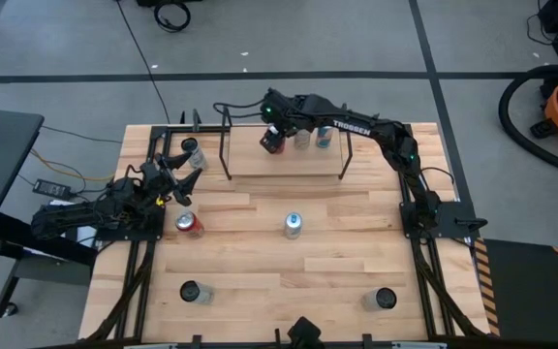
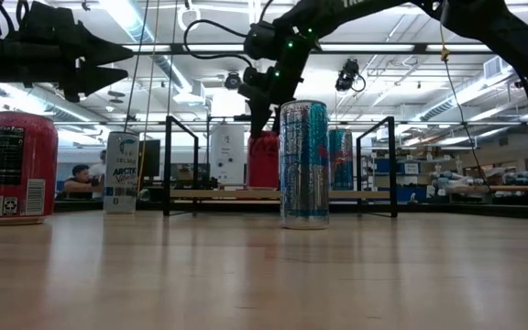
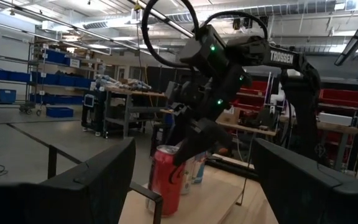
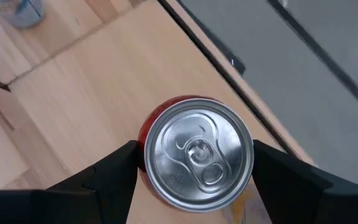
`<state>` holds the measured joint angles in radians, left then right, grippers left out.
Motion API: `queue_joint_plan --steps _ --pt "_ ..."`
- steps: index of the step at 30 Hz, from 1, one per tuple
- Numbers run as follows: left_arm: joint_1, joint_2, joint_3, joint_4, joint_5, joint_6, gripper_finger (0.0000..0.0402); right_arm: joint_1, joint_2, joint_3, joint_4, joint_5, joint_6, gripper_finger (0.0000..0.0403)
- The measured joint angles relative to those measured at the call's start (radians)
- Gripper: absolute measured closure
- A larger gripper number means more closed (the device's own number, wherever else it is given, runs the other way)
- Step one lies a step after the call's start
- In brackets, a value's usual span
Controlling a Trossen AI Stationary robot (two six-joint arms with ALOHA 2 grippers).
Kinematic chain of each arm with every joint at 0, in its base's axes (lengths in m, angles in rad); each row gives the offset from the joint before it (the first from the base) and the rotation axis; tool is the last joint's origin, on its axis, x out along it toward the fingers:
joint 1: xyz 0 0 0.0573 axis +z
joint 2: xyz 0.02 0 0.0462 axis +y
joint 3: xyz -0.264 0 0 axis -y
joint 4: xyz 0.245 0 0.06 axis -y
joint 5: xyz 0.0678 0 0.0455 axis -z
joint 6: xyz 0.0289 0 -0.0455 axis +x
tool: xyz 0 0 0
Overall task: Place canned beverage on shelf
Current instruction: Put the right red-black soda can on the shelf
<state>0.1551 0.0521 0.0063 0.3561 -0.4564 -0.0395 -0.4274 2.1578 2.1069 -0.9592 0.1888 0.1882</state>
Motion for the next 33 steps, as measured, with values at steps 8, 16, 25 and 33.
queue_joint_plan --steps 8,16,25,33 --pt "0.000 0.000 0.000 0.000 0.000 0.002 0.0081 0.000 -0.003 -0.012 0.018 -0.001 -0.045 0.0111" --pt "0.000 0.000 0.000 -0.001 0.000 0.002 0.0081 -0.001 -0.002 -0.013 0.031 -0.020 -0.079 0.0110" --pt "0.000 0.000 0.000 -0.001 0.000 0.002 0.0081 -0.003 -0.002 -0.013 0.040 -0.051 -0.085 0.0100" --pt "0.000 0.000 0.000 -0.001 0.000 0.002 0.0081 -0.006 -0.001 -0.013 0.053 -0.040 -0.084 0.0056"
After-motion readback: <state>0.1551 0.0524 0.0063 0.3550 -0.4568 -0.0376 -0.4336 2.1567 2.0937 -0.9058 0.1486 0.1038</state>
